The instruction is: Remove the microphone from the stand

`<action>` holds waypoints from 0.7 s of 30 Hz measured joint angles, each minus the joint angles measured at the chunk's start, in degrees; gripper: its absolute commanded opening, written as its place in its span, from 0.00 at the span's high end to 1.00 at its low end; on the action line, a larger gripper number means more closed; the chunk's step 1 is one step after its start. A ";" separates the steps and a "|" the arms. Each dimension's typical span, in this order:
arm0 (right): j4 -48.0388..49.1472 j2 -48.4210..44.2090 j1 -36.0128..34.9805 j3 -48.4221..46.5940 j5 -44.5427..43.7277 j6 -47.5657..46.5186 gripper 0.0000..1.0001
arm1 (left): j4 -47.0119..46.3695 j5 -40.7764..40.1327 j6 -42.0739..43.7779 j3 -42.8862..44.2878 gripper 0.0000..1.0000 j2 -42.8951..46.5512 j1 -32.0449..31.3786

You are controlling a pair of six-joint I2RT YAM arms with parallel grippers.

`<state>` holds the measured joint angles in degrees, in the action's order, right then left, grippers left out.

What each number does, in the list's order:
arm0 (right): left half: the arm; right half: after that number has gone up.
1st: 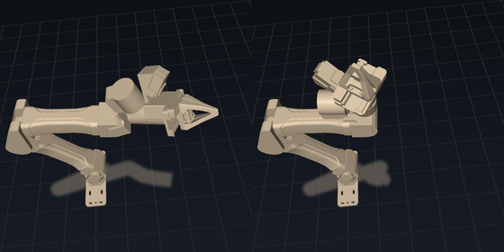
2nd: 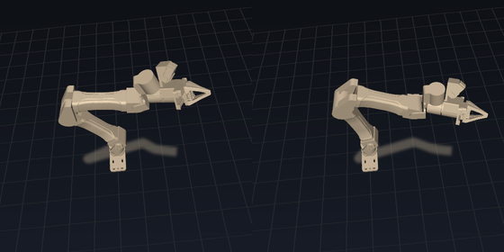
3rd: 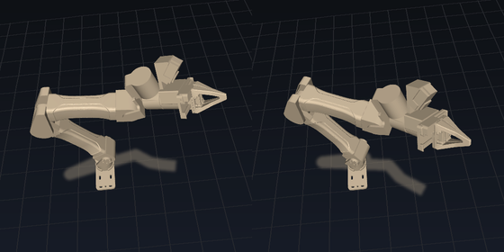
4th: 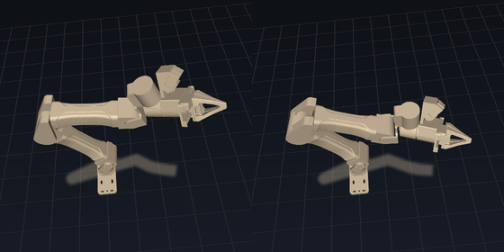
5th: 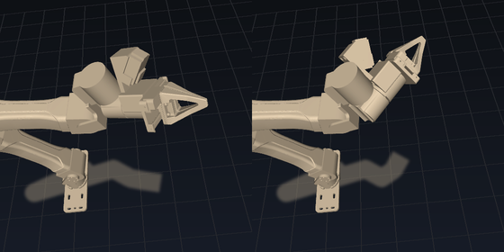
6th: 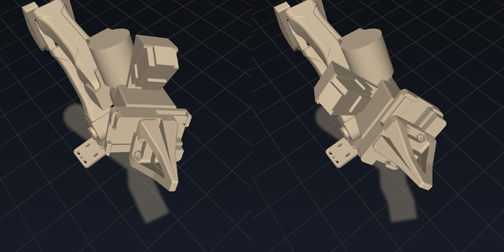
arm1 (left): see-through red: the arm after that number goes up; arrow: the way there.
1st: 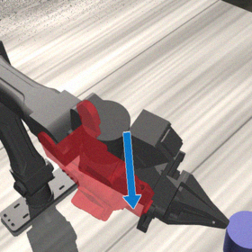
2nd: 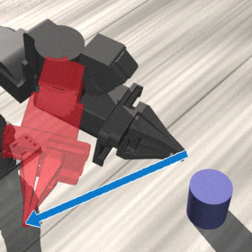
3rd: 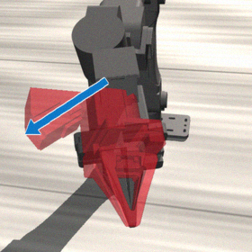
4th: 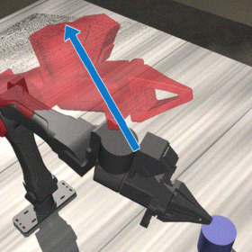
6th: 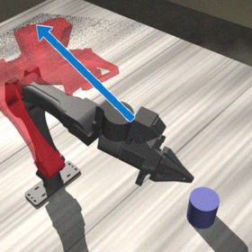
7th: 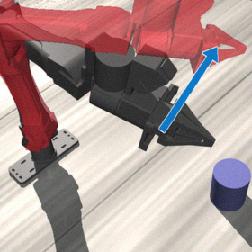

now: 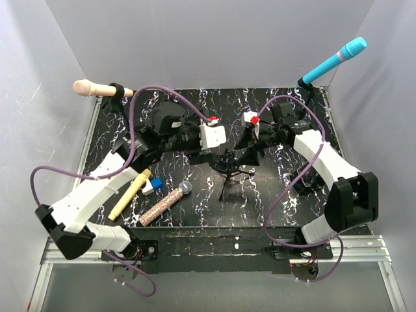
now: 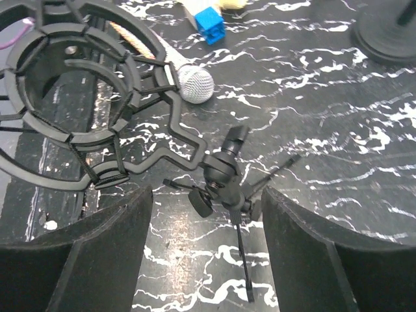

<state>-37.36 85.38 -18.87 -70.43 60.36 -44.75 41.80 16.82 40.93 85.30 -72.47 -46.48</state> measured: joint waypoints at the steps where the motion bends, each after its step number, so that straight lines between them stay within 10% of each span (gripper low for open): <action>1: -0.46 0.74 -0.11 -0.02 1.29 -1.29 0.29 | 0.13 -0.63 0.26 0.85 0.18 -1.46 0.37; 21: 4.61 6.60 -2.14 -2.71 5.05 -2.45 0.90 | -5.95 -7.39 1.79 4.96 0.18 -7.06 2.51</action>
<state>-32.75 91.98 -21.02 -73.14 65.41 -47.20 35.86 9.43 42.72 90.26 -79.53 -43.97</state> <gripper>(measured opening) 0.310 0.823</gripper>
